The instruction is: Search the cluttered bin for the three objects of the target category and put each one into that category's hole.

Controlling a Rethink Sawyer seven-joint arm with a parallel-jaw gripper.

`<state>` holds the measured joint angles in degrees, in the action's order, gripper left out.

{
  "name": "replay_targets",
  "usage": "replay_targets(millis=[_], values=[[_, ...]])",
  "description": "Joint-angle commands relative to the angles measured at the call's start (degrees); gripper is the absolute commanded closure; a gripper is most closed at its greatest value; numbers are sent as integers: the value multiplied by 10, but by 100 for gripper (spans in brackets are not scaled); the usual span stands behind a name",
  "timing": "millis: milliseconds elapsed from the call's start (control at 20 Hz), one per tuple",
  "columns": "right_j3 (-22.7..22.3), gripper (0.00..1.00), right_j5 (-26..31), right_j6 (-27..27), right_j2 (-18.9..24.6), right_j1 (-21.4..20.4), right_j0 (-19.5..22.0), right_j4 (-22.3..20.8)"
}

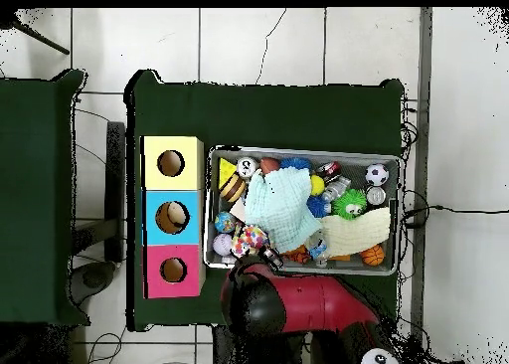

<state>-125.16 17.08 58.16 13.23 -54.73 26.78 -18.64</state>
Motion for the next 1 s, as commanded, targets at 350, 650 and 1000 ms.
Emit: replay_targets(millis=[350,650,1000], values=[[-15,100,44,218,-44,-66,-109,149],[14,100,62,220,-70,-57,-148,178],[15,100,15,211,-92,-21,-166,177]])
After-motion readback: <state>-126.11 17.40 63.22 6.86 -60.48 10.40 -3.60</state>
